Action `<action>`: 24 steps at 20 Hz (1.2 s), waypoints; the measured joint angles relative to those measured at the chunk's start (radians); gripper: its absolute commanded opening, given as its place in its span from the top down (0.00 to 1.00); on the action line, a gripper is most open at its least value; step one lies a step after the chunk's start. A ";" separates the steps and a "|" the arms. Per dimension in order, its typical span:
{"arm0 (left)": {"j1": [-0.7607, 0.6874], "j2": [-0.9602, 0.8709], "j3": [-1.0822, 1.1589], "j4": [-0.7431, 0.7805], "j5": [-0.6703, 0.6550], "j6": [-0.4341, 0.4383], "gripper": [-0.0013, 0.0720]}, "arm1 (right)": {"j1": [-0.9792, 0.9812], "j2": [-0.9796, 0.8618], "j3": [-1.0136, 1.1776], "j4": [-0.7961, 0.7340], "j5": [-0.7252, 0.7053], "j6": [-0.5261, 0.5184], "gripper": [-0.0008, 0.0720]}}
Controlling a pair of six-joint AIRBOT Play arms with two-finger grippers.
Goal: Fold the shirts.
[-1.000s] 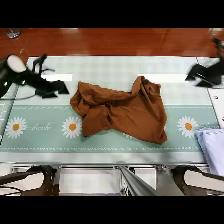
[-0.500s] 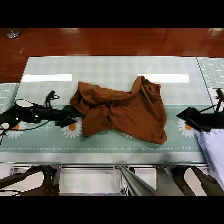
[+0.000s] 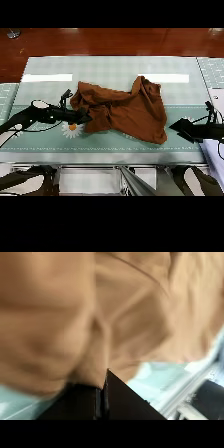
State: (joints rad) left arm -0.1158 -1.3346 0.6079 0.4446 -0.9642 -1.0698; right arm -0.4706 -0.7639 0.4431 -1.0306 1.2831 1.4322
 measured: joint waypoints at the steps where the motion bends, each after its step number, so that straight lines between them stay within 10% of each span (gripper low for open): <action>1: -0.004 0.000 0.009 -0.006 -0.003 0.006 0.95 | 0.005 0.000 -0.017 -0.005 0.012 0.003 0.13; 15: -0.013 0.001 0.032 -0.023 -0.030 0.021 0.95 | 0.328 -0.253 -0.019 0.074 -0.148 0.105 0.13; 16: -0.013 0.001 0.032 -0.023 -0.030 0.022 0.95 | 0.349 -0.277 -0.007 0.101 -0.171 0.106 0.21; 19: -0.016 0.001 0.033 -0.023 -0.031 0.023 0.95 | 0.408 -0.330 0.038 0.138 -0.256 0.108 0.95; 24: -0.002 0.022 0.080 -0.022 -0.082 0.024 0.95 | 0.468 -0.378 0.179 0.155 -0.257 0.074 0.95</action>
State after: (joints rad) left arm -0.1177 -1.3125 0.6876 0.4229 -1.0466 -1.0454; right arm -0.0021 -1.1423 0.6216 -0.8753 1.0264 1.5066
